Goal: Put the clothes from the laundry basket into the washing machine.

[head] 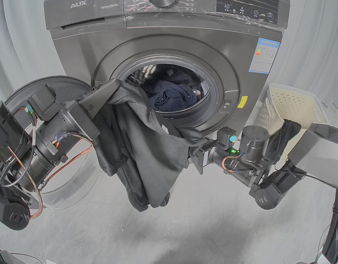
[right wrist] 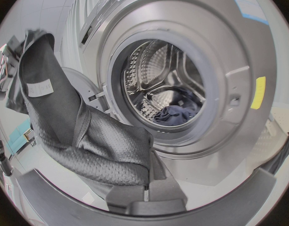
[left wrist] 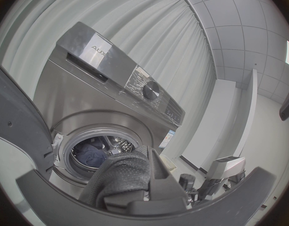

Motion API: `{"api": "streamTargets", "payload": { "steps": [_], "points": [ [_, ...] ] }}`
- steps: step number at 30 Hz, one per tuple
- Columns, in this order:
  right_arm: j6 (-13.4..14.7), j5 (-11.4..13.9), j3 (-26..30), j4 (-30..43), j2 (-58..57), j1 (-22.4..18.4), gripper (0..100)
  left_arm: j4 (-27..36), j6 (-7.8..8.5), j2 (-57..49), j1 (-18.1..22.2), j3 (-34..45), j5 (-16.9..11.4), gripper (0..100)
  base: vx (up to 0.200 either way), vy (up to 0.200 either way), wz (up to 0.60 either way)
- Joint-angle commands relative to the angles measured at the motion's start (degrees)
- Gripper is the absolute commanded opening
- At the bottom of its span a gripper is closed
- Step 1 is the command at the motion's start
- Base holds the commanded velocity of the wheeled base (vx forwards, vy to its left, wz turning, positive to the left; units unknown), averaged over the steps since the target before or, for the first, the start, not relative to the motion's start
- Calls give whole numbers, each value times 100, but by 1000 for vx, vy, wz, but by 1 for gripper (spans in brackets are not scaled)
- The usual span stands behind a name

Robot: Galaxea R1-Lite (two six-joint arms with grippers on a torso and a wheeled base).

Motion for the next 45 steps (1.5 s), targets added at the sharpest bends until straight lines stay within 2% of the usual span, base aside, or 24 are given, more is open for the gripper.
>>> {"api": "streamTargets", "payload": {
  "steps": [1,7,10,16,23,45],
  "points": [
    [-3,42,670,-47,-1002,-317,0,8,-67,-3,294,15,-6,0,0,0,0],
    [77,68,1259,-452,-1591,-379,0,-27,-75,-3,356,138,-6,0,0,0,0],
    [349,6,1408,-627,-1995,-370,0,-36,-75,32,347,234,3,0,0,0,0],
    [402,-152,1338,-610,-2382,-370,0,-36,-75,41,426,305,12,0,0,0,0],
    [384,-125,1373,-619,-2575,-581,0,-45,-75,6,558,287,21,0,0,0,0],
    [402,-134,1232,-610,-2733,-590,0,-36,-75,-30,505,261,3,0,0,0,0]
  ]
}}
